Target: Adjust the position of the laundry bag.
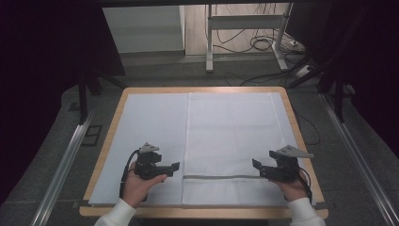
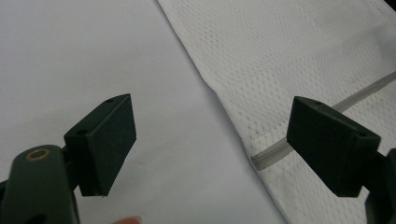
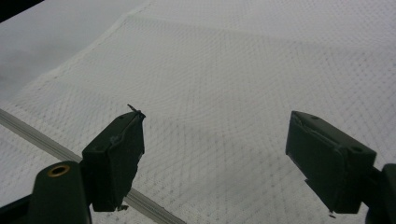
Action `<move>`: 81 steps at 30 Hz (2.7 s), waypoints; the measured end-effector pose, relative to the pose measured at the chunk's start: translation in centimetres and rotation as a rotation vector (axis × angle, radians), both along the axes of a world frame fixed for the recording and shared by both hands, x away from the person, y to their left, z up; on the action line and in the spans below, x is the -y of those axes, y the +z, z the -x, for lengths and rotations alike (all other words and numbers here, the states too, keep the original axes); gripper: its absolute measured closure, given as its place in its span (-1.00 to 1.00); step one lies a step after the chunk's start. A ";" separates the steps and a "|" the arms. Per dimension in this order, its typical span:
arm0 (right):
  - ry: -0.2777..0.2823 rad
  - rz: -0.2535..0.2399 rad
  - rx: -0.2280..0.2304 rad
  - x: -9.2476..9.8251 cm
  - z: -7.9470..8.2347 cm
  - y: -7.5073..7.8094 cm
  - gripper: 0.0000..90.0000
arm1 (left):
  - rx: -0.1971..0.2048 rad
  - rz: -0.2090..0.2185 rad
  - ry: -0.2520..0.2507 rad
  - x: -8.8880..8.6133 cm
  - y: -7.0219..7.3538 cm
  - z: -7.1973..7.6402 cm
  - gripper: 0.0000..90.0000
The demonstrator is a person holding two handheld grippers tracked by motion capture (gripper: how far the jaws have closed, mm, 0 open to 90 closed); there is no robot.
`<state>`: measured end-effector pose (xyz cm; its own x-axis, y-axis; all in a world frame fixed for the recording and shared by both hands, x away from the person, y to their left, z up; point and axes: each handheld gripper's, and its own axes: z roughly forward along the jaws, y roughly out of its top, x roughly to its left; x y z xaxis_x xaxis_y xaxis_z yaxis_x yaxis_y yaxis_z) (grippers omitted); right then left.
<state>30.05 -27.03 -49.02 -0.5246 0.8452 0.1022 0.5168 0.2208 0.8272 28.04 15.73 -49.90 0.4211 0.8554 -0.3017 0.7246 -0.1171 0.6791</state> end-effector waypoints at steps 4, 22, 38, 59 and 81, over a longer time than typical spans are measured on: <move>-0.005 -0.007 0.005 0.0 0.1 0.3 -0.58 | -0.016 0.004 -0.002 0.4 -0.2 -0.4 -0.62; -0.019 -0.016 -0.001 0.0 0.0 0.4 -0.58 | -0.097 0.014 -0.044 3.1 0.0 -2.9 -0.61; -0.025 -0.007 0.001 0.2 0.0 0.4 -0.58 | -0.170 0.020 -0.075 4.3 -1.7 -3.0 -0.47; -0.033 -0.002 0.007 0.3 0.0 0.5 -0.58 | -0.193 0.027 -0.082 4.7 -2.6 -3.3 -0.31; -0.033 -0.003 0.003 0.6 -0.2 0.6 -0.58 | -0.147 -0.108 -0.060 6.3 -2.5 -3.4 0.43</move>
